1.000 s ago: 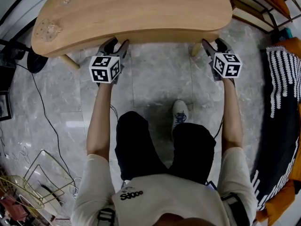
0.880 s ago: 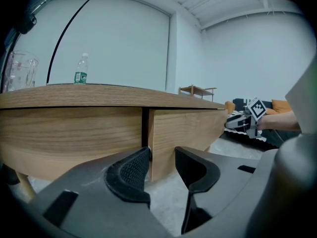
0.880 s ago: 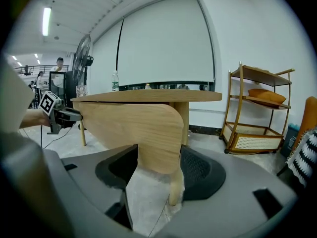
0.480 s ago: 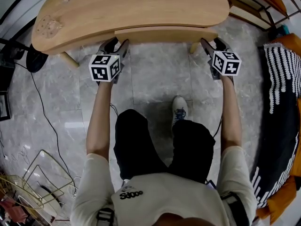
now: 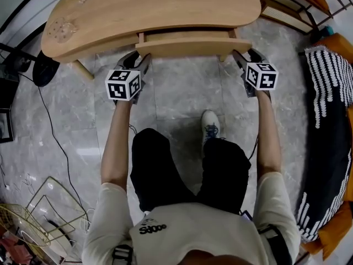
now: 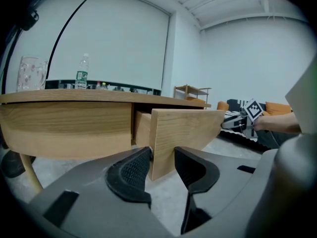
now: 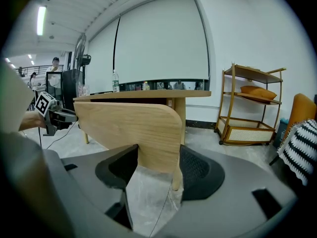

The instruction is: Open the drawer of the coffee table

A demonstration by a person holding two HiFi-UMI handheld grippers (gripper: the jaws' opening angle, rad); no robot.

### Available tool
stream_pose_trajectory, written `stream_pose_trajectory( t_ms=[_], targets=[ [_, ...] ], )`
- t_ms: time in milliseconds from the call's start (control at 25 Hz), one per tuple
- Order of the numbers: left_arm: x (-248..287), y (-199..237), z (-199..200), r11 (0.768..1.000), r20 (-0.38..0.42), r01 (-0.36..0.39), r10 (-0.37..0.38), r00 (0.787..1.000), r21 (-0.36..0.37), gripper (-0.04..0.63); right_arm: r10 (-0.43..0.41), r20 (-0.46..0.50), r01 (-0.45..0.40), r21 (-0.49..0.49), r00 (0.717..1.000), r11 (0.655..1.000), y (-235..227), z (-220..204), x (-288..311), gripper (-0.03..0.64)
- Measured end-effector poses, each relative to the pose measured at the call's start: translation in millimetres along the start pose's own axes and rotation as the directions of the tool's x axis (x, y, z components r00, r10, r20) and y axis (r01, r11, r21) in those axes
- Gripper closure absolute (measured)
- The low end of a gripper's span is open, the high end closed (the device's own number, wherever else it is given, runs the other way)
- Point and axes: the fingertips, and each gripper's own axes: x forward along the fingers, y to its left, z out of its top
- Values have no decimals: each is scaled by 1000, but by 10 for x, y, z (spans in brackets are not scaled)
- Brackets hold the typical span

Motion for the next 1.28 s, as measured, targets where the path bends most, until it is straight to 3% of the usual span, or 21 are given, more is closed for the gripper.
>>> stream_pose_trajectory(
  t_ms=[280,640,840,1280],
  targets=[
    [-207,-121,-77,998,27,45,-44,999,-48,428,-2,-32,2,13,999,1000,92,-104,-202,379],
    [-413,-277,-177,997,4,59,-59,998,-42,430,-8,-53,10,39,999,999,202,-232,-450,379],
    [-493,-347,-190,994,7,72,-71,997,-79,436,-6,-68,12,93,998,996,224,-265,-559,373],
    [-587,-364,-228,991,26,78,-75,997,-110,442,-16,-49,23,142,999,990,273,-296,-646,371]
  ],
)
